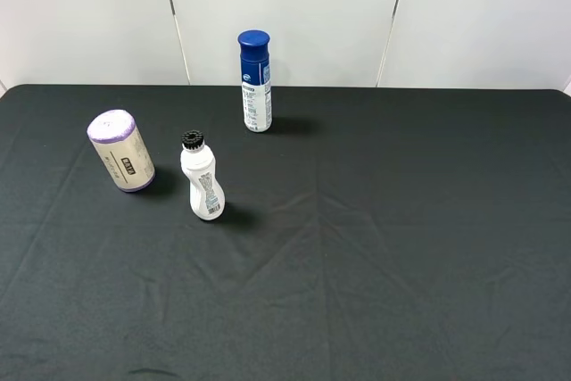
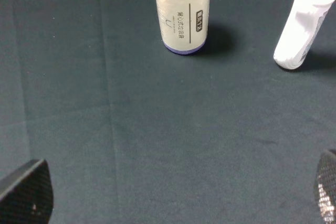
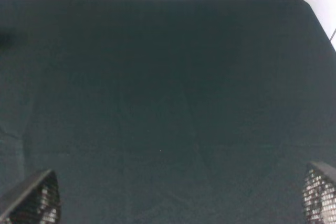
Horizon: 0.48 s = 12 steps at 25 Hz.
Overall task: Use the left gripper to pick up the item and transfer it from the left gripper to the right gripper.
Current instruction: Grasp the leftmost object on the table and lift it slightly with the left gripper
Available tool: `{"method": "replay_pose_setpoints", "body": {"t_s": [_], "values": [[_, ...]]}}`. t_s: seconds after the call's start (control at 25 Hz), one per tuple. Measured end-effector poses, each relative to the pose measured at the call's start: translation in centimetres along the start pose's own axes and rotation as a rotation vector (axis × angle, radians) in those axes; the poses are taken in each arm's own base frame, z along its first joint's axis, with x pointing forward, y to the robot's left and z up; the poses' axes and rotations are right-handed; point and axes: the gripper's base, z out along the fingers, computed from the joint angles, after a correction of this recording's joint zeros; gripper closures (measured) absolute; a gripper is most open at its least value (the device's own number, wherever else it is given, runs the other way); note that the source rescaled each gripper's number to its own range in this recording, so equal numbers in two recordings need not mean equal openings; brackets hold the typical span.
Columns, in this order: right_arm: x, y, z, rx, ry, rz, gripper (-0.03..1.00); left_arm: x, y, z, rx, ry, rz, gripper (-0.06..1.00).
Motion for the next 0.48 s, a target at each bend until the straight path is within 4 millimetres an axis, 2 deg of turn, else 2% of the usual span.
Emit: {"method": "replay_pose_setpoints", "body": {"t_s": [0.48], "values": [[0.0, 0.0, 0.0, 0.0, 0.0, 0.0, -0.03, 0.0, 0.0, 0.0, 0.0, 0.0, 0.0, -0.06]]}}
